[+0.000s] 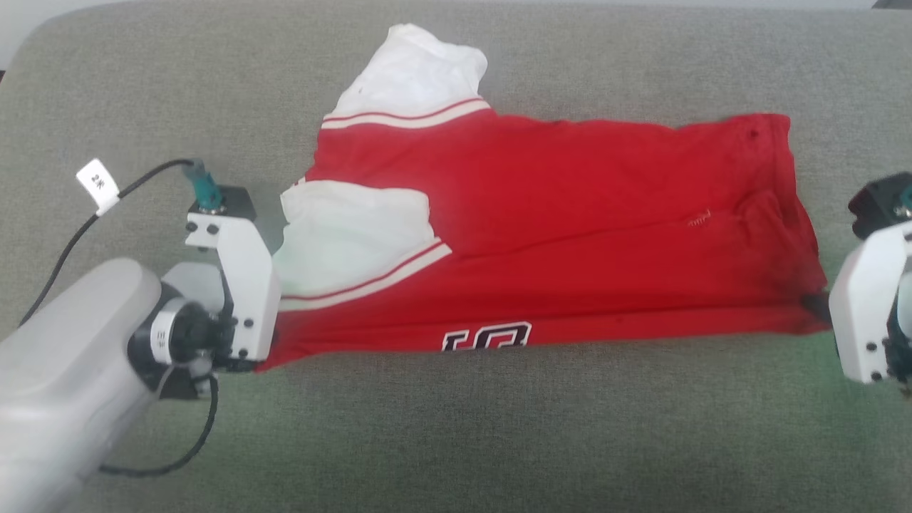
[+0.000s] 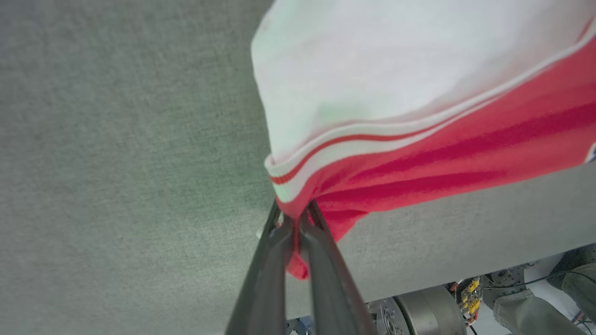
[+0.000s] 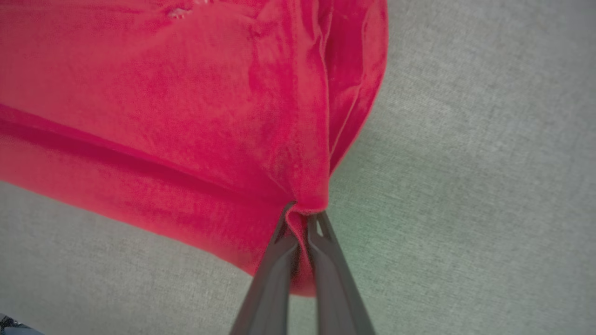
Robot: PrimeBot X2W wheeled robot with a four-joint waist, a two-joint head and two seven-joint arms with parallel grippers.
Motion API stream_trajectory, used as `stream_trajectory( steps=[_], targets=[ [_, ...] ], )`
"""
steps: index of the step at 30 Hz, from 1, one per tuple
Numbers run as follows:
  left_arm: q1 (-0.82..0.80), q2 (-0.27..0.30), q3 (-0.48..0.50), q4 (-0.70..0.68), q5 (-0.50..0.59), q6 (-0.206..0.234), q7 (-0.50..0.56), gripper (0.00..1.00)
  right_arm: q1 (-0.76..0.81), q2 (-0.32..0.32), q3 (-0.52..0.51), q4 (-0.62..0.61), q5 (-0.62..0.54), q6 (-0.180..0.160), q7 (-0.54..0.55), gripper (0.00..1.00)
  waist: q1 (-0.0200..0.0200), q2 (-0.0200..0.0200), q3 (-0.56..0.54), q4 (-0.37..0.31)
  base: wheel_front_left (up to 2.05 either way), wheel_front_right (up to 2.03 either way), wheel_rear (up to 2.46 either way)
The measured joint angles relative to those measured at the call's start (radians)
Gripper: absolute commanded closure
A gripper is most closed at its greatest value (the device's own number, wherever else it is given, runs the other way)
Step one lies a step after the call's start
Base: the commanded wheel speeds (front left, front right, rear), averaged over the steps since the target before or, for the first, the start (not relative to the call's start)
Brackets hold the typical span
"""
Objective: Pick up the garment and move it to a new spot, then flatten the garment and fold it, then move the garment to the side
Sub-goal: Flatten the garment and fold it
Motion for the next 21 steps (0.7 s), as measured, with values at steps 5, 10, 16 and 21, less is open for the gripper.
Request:
stream_trajectory(
  steps=[5,10,16,21],
  targets=[
    [0.052,0.034,-0.005,-0.076,-0.003,0.041,0.005,1.00,0.076,-0.003,-0.033,-0.065,0.007,0.000,0.026,1.00,0.0000,0.0000,-0.002,-0.001,0.00,0.00,0.00],
    [0.086,0.036,-0.016,-0.085,-0.001,0.064,-0.005,0.75,0.129,0.033,-0.039,-0.069,-0.001,0.000,0.019,1.00,0.0000,0.0000,-0.001,-0.009,0.00,0.00,0.00],
    [0.095,0.033,-0.020,-0.069,0.000,0.063,-0.009,0.00,0.132,0.052,-0.016,-0.040,-0.019,0.000,-0.030,0.00,0.0000,0.0000,-0.006,-0.021,0.00,0.00,0.00],
    [0.065,0.087,-0.020,-0.100,0.032,0.062,0.013,0.00,0.122,0.054,-0.013,-0.040,-0.017,-0.001,-0.077,0.00,0.0000,0.0000,-0.024,-0.032,0.00,0.00,0.00]
  ],
)
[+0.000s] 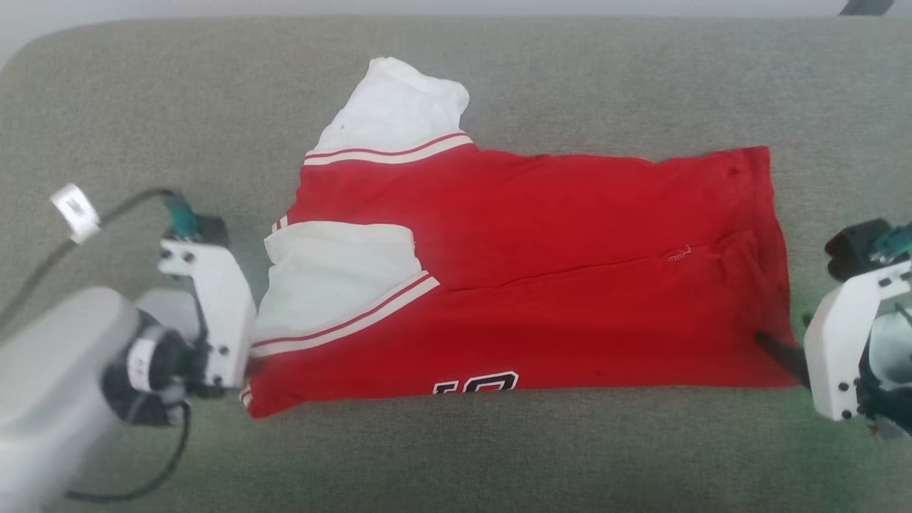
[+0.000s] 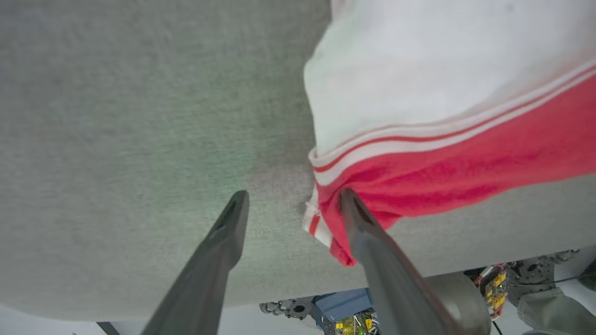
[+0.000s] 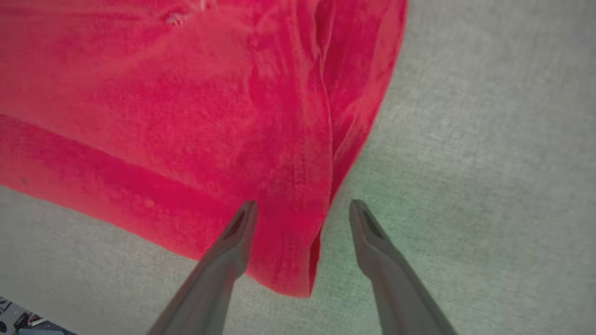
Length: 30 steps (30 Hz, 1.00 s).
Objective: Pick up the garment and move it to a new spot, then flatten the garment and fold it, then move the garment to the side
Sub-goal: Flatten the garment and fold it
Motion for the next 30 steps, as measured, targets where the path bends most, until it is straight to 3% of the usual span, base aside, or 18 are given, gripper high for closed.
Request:
stream_trajectory(
  steps=[8,14,22,30],
  targets=[
    [-0.110,0.065,0.067,-0.069,0.029,-0.001,-0.026,0.00,-0.044,0.018,-0.043,-0.064,-0.040,0.000,-0.214,0.00,0.0000,0.0000,-0.019,-0.038,0.00,0.00,0.00],
    [-0.207,0.037,0.104,0.005,0.073,-0.065,-0.112,0.00,-0.115,0.054,-0.031,-0.091,-0.106,0.000,-0.466,0.00,0.0000,0.0000,-0.013,-0.092,0.00,0.00,0.00],
    [-0.325,-0.008,0.127,0.210,0.124,-0.180,-0.234,0.00,-0.203,0.137,0.002,-0.046,-0.177,0.000,-0.790,0.00,0.0000,0.0000,0.021,-0.193,0.00,0.00,0.00],
    [-0.457,-0.043,0.125,0.400,0.164,-0.271,-0.290,0.00,-0.236,0.185,0.040,0.042,-0.193,0.000,-0.922,0.00,0.0000,0.0000,0.094,-0.285,0.00,0.00,0.00]
  ],
)
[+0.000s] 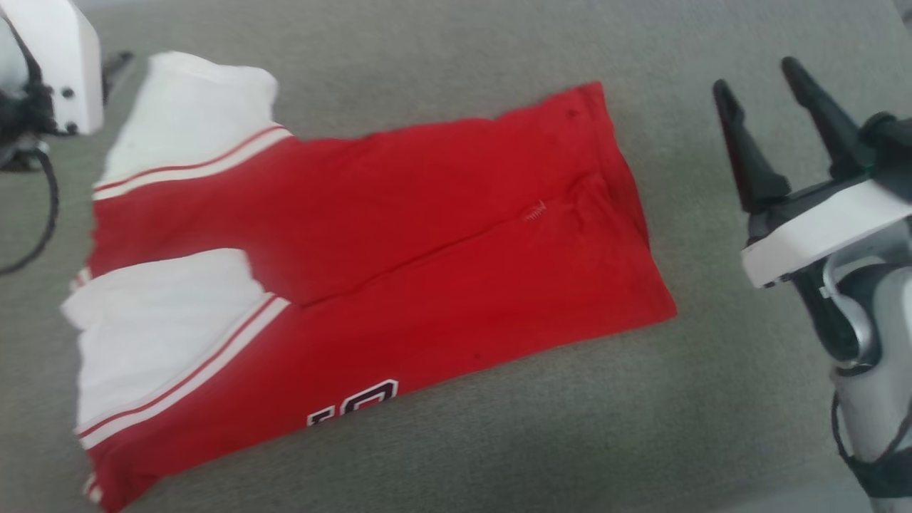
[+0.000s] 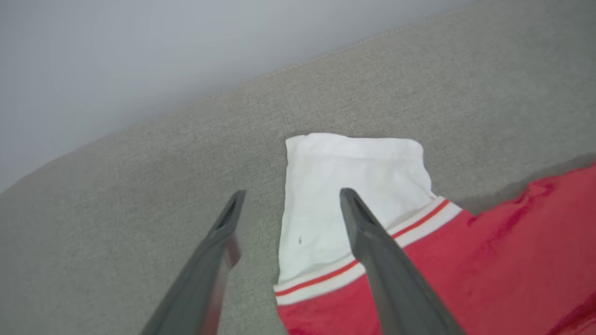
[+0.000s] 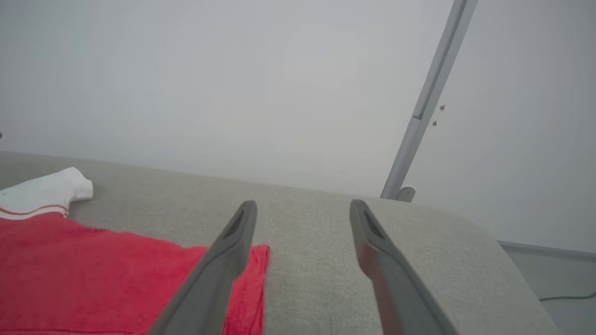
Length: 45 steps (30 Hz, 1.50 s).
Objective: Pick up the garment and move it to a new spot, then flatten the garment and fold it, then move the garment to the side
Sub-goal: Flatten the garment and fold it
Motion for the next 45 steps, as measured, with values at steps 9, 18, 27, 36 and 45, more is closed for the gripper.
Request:
stream_trajectory(
  steps=[9,18,27,36,45],
  targets=[
    [-0.127,-0.035,-0.022,0.176,0.027,-0.054,0.072,0.00,-0.032,0.021,0.045,0.056,0.008,0.000,-0.050,0.00,0.0000,0.0000,0.099,-0.071,0.00,0.00,0.00],
    [-0.194,-0.064,-0.028,0.308,0.011,-0.025,0.190,0.00,-0.067,0.018,0.094,0.084,0.035,0.000,-0.053,0.00,0.0000,0.0000,0.173,-0.109,0.00,0.00,0.00],
    [-0.228,-0.097,-0.039,0.350,-0.005,-0.059,0.227,1.00,-0.116,0.009,0.131,0.094,0.079,0.000,0.009,0.00,0.0000,0.0000,0.201,-0.102,0.00,0.00,0.00],
    [-0.249,-0.148,-0.055,0.357,-0.002,-0.075,0.225,1.00,-0.328,-0.007,0.228,0.179,0.157,0.000,0.214,0.00,0.0000,0.0000,0.206,-0.060,0.00,0.00,0.00],
    [-0.275,-0.206,-0.063,0.379,0.001,-0.075,0.192,1.00,-0.532,-0.015,0.379,0.418,0.244,0.000,0.511,0.00,0.0000,0.0000,0.218,-0.011,0.00,0.00,0.00]
  ],
)
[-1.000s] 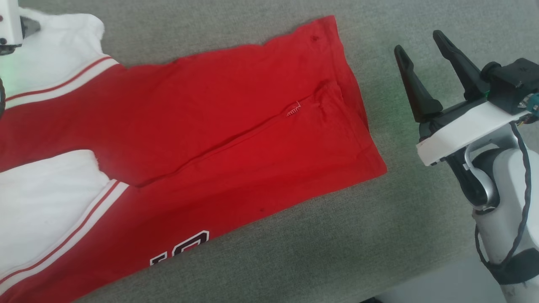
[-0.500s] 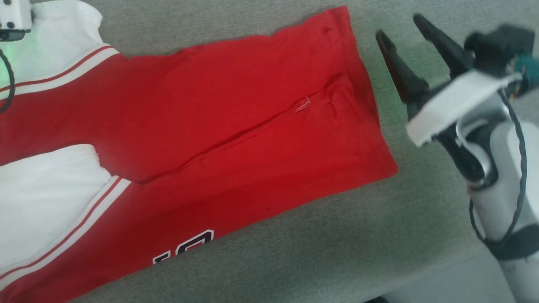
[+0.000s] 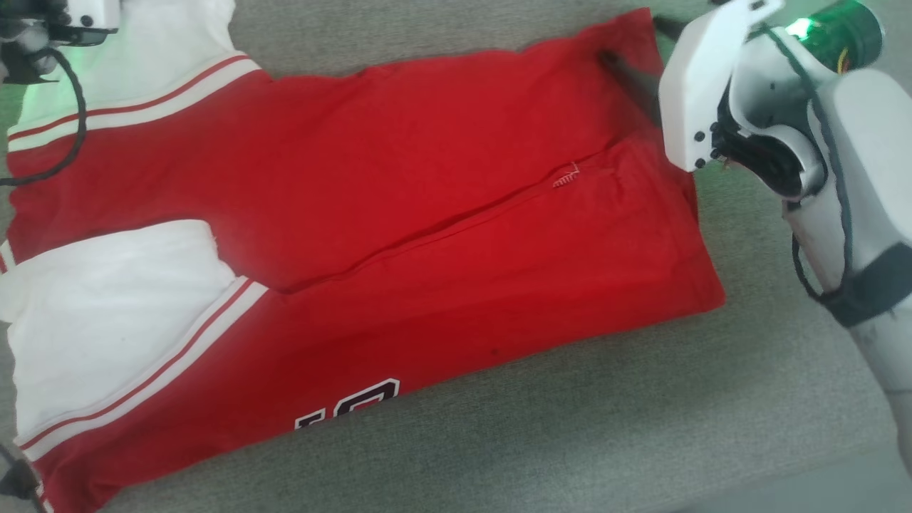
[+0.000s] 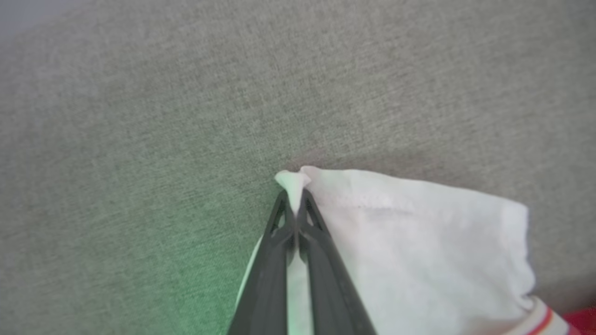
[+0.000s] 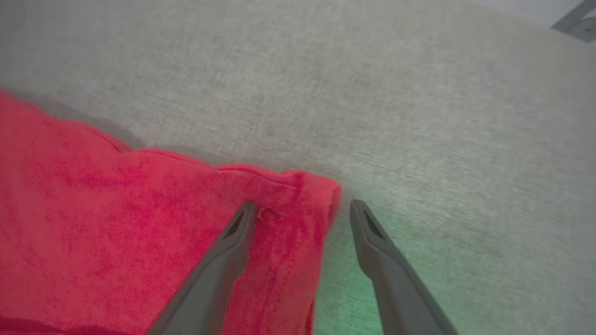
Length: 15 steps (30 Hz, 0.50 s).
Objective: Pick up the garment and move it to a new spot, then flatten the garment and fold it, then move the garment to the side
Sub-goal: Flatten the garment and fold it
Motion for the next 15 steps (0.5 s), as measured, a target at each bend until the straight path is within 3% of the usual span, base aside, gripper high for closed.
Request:
stream_trajectory(
  steps=[7,8,9,10,15],
  targets=[
    [-0.012,-0.030,-0.004,0.020,0.000,-0.008,-0.022,1.00,-0.095,-0.003,0.064,0.096,0.070,0.000,0.156,0.00,0.0000,0.0000,0.005,0.028,0.00,0.00,0.00],
    [-0.012,-0.034,-0.005,0.023,0.001,-0.010,-0.028,1.00,-0.105,-0.004,0.074,0.105,0.081,0.000,0.177,0.11,0.0000,0.0000,0.006,0.031,0.00,0.00,0.00],
    [-0.013,-0.037,-0.007,0.025,0.003,-0.011,-0.037,1.00,-0.114,-0.008,0.085,0.110,0.083,0.000,0.195,0.76,0.0000,0.0000,0.006,0.035,0.00,0.00,0.00],
    [-0.013,-0.040,-0.007,0.027,0.008,-0.015,-0.045,1.00,-0.122,-0.013,0.094,0.112,0.085,0.000,0.208,1.00,0.0000,0.0000,0.006,0.039,0.00,0.00,0.00],
    [-0.014,-0.063,-0.007,0.048,0.008,-0.025,-0.072,1.00,-0.133,-0.028,0.102,0.128,0.097,0.000,0.205,1.00,0.0000,0.0000,-0.002,0.058,0.00,0.00,0.00]
  ],
)
